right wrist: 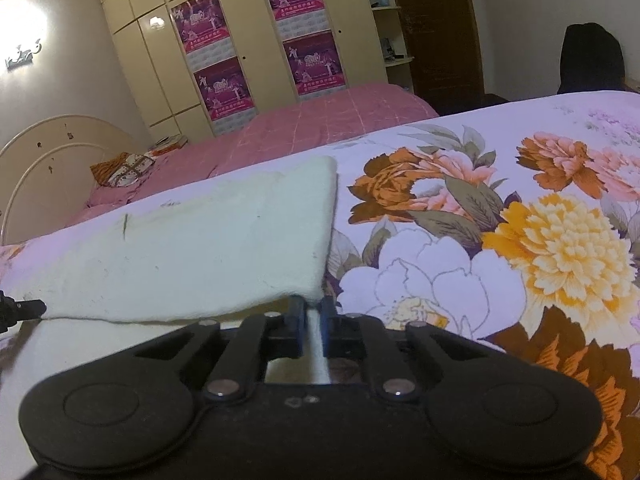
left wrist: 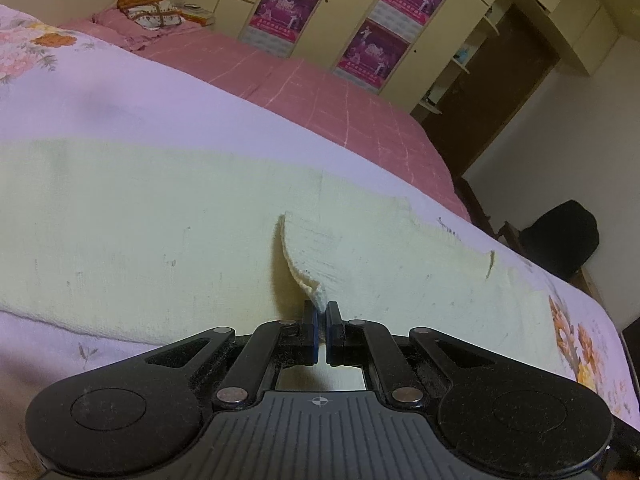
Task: Fold small clothes
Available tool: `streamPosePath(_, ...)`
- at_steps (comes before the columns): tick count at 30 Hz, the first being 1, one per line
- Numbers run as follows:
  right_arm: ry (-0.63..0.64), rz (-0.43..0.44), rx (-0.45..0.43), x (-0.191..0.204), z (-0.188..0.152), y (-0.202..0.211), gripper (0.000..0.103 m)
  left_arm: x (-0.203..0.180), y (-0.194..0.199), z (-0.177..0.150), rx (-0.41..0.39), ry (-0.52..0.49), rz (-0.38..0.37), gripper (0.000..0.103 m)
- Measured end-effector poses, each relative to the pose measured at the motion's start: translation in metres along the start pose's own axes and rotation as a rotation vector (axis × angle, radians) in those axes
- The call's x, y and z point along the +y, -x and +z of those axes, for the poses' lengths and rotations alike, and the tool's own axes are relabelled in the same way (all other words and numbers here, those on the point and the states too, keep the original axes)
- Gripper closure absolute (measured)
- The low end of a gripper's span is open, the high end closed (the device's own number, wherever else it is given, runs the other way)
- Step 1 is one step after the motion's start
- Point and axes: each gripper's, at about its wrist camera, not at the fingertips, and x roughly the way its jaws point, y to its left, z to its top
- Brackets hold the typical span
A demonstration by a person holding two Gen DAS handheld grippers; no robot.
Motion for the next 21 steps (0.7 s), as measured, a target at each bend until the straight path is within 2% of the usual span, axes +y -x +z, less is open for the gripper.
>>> streamPosePath(4, -0.006, 0.0, -0.008, -0.001, 0.0, 0.003, 0.098, -0.008, 0.018, -0.004, -0.037, -0.026, -0.011, 0.1)
streamPosePath(6, -0.005, 0.0, -0.02, -0.001, 0.0, 0.006, 0.098, -0.006, 0.018, -0.006, -0.031, 0.002, -0.011, 0.1)
streamPosePath(9, -0.018, -0.008, -0.005, -0.005, -0.002, 0.002, 0.099, -0.003, 0.009, -0.014, 0.012, -0.009, 0.019, 0.1)
streamPosePath(13, -0.02, -0.001, 0.019, -0.006, -0.002, 0.001, 0.098, -0.002, 0.012, -0.019, 0.0, -0.026, 0.022, 0.099)
streamPosePath(14, -0.025, 0.008, 0.021, -0.007, -0.001, 0.003, 0.091, -0.002, 0.016, -0.02, -0.004, -0.042, 0.038, 0.094)
streamPosePath(15, -0.035, 0.023, 0.017, -0.009, -0.001, 0.007, 0.073, -0.002, 0.022, -0.022, -0.019, -0.055, 0.052, 0.092)
streamPosePath(16, -0.047, 0.044, 0.005, -0.011, 0.0, 0.012, 0.067, -0.001, 0.031, -0.024, -0.05, -0.065, 0.067, 0.085)
streamPosePath(17, -0.048, 0.048, -0.023, -0.013, 0.001, 0.019, 0.063, 0.0, 0.039, -0.025, -0.089, -0.07, 0.099, 0.068)
streamPosePath(18, -0.045, 0.048, -0.048, -0.014, 0.002, 0.025, 0.063, 0.002, 0.047, -0.024, -0.134, -0.069, 0.131, 0.061)
streamPosePath(19, -0.049, 0.056, -0.068, -0.016, 0.004, 0.031, 0.064, 0.003, 0.052, -0.022, -0.171, -0.066, 0.138, 0.06)
streamPosePath(21, -0.06, 0.066, -0.086, -0.018, 0.01, 0.034, 0.073, 0.003, 0.052, -0.013, -0.189, -0.044, 0.097, 0.06)
